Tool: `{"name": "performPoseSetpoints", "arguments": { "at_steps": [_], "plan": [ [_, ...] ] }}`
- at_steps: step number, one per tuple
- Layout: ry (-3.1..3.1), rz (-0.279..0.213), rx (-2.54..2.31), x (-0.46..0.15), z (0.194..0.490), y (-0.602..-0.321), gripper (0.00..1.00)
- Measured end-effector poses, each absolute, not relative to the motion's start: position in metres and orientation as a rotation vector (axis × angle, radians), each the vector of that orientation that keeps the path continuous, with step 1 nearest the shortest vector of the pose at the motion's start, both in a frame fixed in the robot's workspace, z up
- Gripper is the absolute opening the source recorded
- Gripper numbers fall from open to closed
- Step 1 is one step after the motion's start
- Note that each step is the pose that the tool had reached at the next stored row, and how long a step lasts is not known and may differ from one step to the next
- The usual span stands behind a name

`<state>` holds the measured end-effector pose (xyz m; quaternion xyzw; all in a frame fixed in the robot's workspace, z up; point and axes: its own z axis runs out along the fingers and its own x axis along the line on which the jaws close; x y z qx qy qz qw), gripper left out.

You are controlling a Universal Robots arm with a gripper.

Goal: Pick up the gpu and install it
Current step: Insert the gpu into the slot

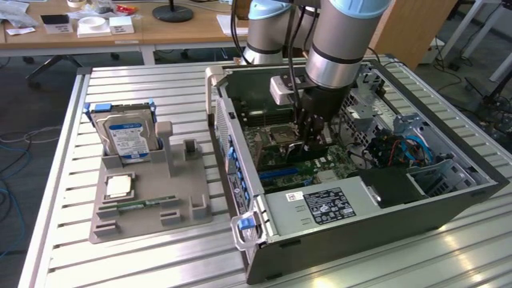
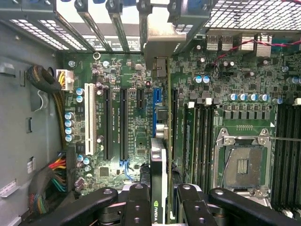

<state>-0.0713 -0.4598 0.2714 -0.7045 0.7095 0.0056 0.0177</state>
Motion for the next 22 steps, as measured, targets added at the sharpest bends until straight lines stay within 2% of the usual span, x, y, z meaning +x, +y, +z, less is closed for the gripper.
{"name": "performPoseSetpoints", "arguments": {
  "at_steps": [22],
  "plan": [
    [2.202,0.013,-2.186,-0.0768,0.2689,-0.46,0.27]
  ]
}}
